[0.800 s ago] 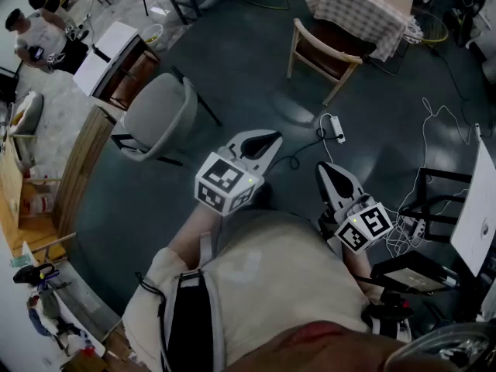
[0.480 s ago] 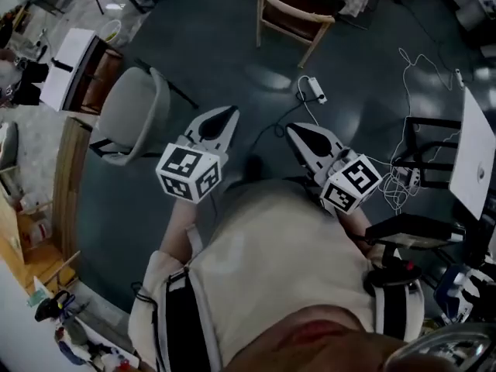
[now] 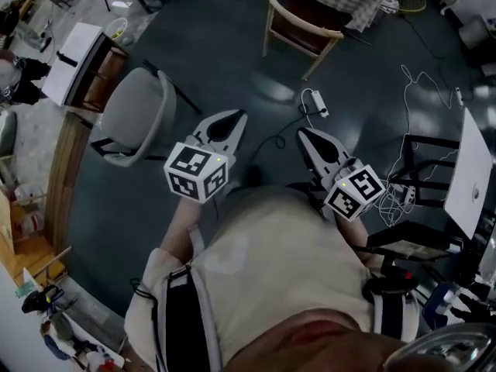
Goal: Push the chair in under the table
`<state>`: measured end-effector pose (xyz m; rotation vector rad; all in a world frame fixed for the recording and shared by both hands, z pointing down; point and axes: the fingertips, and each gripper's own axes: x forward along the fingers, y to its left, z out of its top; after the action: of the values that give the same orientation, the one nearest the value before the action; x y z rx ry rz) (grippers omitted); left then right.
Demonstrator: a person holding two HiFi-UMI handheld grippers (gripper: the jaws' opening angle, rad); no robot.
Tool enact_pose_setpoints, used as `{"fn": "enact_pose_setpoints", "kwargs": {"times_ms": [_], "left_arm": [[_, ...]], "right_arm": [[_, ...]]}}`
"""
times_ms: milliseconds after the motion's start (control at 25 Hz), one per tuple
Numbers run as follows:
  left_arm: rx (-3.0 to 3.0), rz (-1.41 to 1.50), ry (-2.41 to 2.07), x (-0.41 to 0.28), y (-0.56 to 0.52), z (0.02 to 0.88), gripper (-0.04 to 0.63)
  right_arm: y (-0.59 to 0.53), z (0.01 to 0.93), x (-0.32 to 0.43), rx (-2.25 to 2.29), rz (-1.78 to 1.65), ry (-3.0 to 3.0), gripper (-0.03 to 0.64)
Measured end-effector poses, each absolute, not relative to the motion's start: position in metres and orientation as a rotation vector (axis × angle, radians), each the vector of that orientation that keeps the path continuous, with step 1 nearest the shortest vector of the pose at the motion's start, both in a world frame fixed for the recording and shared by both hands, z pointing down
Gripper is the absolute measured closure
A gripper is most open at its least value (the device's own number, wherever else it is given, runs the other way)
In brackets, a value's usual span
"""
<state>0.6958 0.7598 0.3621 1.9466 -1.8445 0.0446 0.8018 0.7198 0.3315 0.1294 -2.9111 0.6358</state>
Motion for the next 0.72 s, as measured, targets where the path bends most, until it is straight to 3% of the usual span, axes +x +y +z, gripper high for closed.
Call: {"fn": "enact_pose_setpoints", "kwargs": {"times_ms": [320,720], "left_arm": [[1.922,0.060,-1.920,0.677,0.757,0.351,0.589],[1.706,0.048,-2.116,0.650,0.759,0.345,0.589]], "right_arm": [[0.713,0.339,0.782,0.067,0.659,-2.883,0.606],[0.697,0.347,0.730,-0.325,0.701,-2.836,0.606]]}}
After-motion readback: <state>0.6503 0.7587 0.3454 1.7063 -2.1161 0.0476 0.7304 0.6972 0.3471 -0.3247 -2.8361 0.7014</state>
